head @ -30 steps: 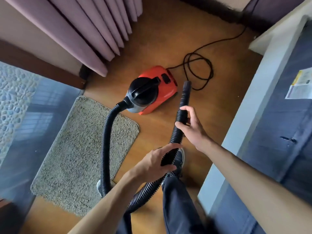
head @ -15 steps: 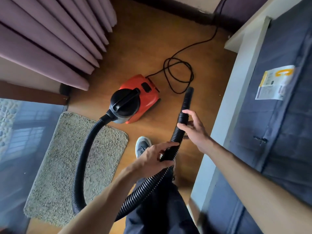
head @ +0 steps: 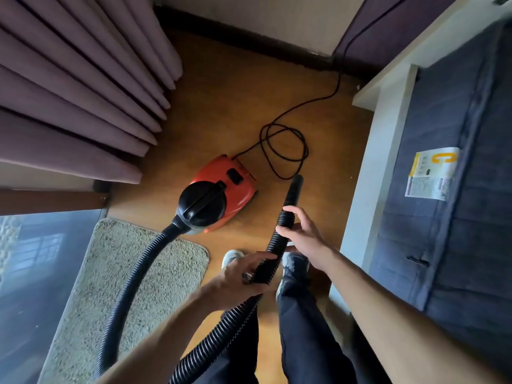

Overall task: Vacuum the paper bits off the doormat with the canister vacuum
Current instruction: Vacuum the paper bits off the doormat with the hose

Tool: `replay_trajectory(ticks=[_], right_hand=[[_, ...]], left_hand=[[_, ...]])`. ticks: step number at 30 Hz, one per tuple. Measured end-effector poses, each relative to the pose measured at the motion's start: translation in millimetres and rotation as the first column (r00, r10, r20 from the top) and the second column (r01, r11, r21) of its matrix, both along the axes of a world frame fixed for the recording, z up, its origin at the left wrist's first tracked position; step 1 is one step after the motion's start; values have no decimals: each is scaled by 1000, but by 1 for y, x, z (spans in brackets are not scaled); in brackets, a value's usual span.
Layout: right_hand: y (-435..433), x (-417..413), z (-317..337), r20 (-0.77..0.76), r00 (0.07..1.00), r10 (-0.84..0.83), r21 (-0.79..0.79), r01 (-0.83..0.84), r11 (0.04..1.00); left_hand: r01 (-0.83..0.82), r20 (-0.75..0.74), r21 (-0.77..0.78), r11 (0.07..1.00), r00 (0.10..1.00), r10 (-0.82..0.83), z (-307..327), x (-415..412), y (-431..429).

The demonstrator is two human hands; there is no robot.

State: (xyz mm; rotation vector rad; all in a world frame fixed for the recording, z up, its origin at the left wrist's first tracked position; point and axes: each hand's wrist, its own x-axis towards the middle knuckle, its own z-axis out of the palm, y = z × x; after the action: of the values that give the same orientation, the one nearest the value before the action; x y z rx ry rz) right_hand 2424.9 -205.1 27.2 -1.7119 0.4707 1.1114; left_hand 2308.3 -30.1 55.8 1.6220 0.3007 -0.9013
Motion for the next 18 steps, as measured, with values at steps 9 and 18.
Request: replay_trajectory(ticks=[9, 18], right_hand=[[-7, 43, -7, -85, 996, 28, -26, -30, 999], [-33, 98, -2, -93, 986, 135, -66, -141, 988]], left_hand=[[-54, -98, -10, 999, 994, 53, 0, 36, -23], [-104, -133, 7, 995, 986, 104, 7, 81, -59]])
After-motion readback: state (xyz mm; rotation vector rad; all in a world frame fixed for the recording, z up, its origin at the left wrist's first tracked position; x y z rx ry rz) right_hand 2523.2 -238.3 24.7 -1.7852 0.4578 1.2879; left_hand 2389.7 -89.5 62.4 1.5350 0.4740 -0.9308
